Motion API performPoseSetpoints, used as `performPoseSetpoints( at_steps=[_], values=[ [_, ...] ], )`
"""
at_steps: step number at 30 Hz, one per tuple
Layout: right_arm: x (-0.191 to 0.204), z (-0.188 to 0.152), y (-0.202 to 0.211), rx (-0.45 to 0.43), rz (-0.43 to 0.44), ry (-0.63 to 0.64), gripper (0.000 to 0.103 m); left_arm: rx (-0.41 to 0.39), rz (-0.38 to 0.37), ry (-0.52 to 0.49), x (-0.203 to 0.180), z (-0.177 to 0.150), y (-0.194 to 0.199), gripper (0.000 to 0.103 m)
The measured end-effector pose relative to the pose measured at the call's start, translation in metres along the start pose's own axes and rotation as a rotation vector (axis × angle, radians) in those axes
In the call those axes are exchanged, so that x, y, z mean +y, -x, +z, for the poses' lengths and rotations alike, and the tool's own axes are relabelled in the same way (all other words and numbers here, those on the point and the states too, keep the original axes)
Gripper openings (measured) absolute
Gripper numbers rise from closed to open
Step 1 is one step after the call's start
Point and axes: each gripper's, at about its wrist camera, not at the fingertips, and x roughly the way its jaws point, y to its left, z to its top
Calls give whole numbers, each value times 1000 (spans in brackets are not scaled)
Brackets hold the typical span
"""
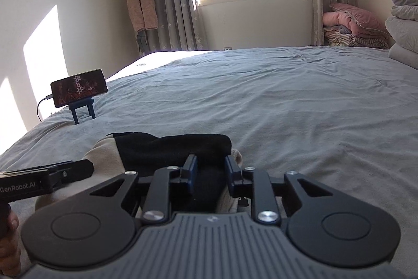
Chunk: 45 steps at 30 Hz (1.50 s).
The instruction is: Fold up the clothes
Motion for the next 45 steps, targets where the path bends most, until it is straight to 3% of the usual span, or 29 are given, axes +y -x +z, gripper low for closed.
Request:
performPoseSetpoints(
  at_steps=[5,8,13,21,28,30,31,35,40,45],
  values=[
    [11,-10,40,-56,61,66,30,-45,-46,-61,-12,-1,27,48],
    [11,-19,46,-50,70,80,31,0,-64,-106,-21,-9,26,48],
    [9,-29,34,7,40,60,32,53,22,-182,-35,-18,19,49],
    [8,2,45,92,9,-14,58,219,215,-43,-51,13,24,64],
    [3,28,57,247,-38,-113,80,381,292,-41,-76,30,37,91],
    [3,32,60,286,-63,-140,101,421,310,-37,-80,34,39,99],
    [3,34,61,299,-79,-150,103,435,321,-41,-84,35,39,102],
    [3,36,57,427,-128,-186,103,490,349,-58,-93,34,38,103],
    [6,34,58,450,-233,-165,103,473,385,-58,-99,31,40,103],
    [9,27,62,472,-240,-98,103,464,420,-19,-94,29,45,103]
  ],
)
